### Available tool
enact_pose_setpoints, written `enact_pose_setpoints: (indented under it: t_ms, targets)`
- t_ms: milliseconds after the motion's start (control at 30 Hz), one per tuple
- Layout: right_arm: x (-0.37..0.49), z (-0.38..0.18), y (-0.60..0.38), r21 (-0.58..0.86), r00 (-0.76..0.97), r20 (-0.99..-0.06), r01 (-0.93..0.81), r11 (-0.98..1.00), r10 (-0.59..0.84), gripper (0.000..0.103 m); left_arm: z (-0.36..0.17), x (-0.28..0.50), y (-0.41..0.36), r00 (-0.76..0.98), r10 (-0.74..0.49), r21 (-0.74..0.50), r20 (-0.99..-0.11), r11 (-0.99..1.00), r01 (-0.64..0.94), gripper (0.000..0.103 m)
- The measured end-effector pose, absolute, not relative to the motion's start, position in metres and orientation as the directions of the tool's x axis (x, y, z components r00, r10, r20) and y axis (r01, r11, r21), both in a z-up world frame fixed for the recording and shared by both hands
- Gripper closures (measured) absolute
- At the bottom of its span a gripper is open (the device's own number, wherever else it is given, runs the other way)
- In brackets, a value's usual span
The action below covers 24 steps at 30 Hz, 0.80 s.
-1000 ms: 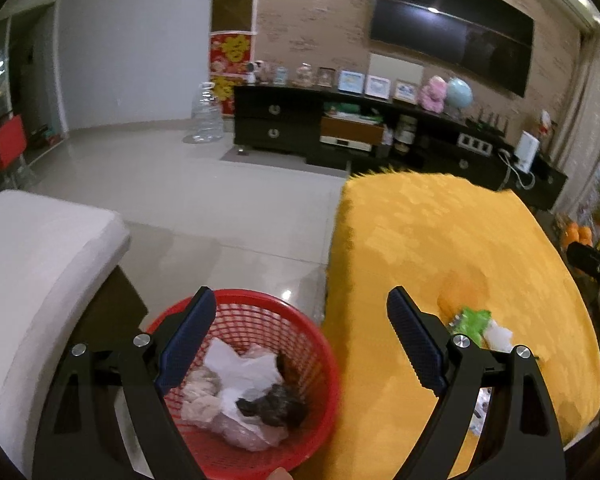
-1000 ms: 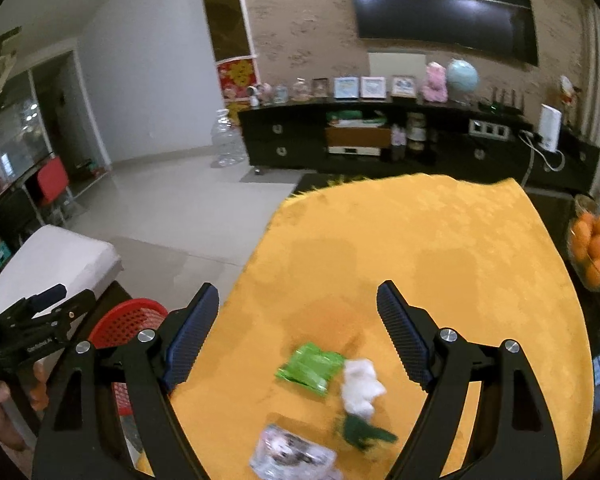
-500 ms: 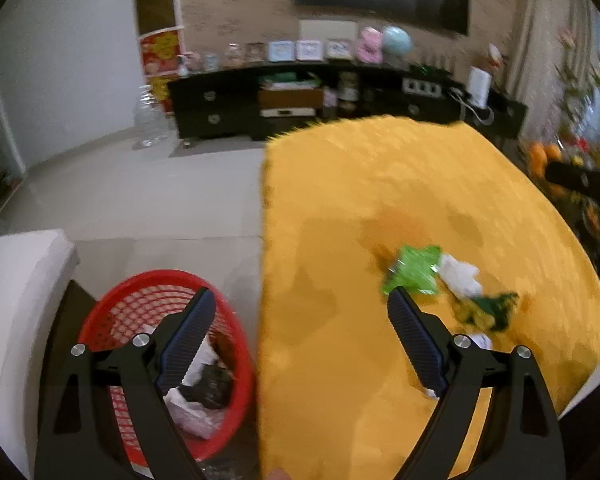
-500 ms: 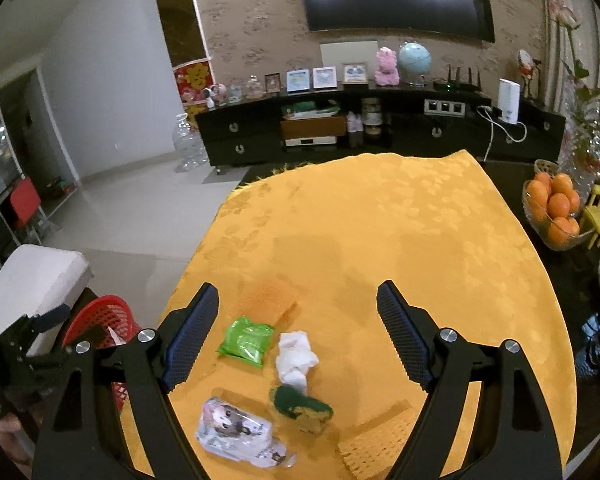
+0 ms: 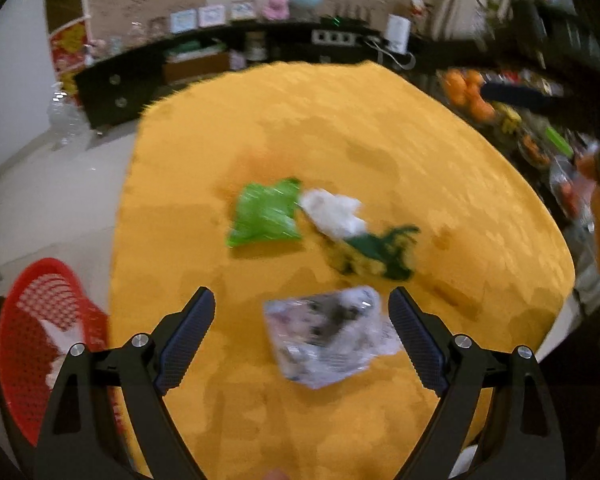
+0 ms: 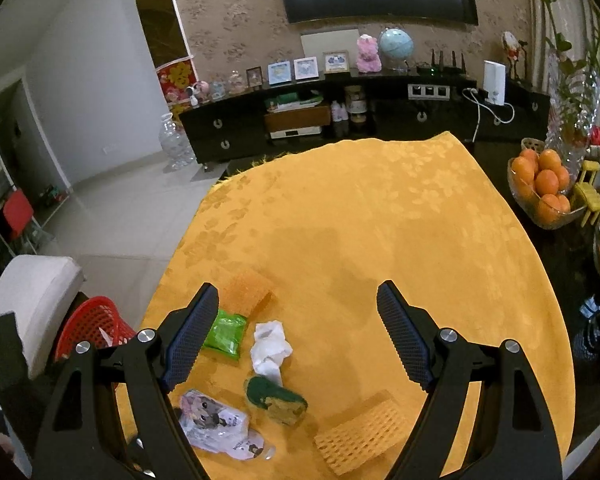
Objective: Collect trash
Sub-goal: 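Grasp the printed clear plastic bag with the left tool, then grasp the white tissue with the right tool while the left holds the printed bag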
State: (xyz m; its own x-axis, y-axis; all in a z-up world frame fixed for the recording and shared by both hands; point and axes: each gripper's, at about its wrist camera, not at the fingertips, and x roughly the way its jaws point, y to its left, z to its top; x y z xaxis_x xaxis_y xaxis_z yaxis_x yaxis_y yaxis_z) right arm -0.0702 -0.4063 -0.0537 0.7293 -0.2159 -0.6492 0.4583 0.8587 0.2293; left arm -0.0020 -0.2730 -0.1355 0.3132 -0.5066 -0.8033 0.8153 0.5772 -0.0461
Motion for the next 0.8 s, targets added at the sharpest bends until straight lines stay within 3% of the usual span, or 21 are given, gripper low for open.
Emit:
enact_pose_setpoints:
  t_ms: [233,467,533,800]
  targets:
    - [-0.073,-0.060,-0.411,0.236,0.721,-0.663,0.457,0.858,-0.201,0.024,-0.161,-0.022,-0.297,0.321,-0.458,0.045,-0.829,0.518,0.854,0.018]
    - [-0.075,-0.064,-0.414,0.248,0.714,-0.673,0.464,0.851,-0.193,0.024,-0.172,-0.006,-0.289,0.280,-0.457,-0.024,-0.844,0.555,0.831,0.019]
    - [-0.076,-0.065,-0.415,0.252,0.713,-0.675,0.464,0.850,-0.189,0.024,-0.175,-0.003,-0.287,0.265,-0.455,-0.039,-0.850,0.556,0.830,0.026]
    - [-0.075,-0.066,-0.415,0.251,0.711,-0.677,0.463,0.850,-0.187,0.024,-0.172,-0.007,-0.286,0.275,-0.468,-0.026,-0.840,0.541,0.841,0.034]
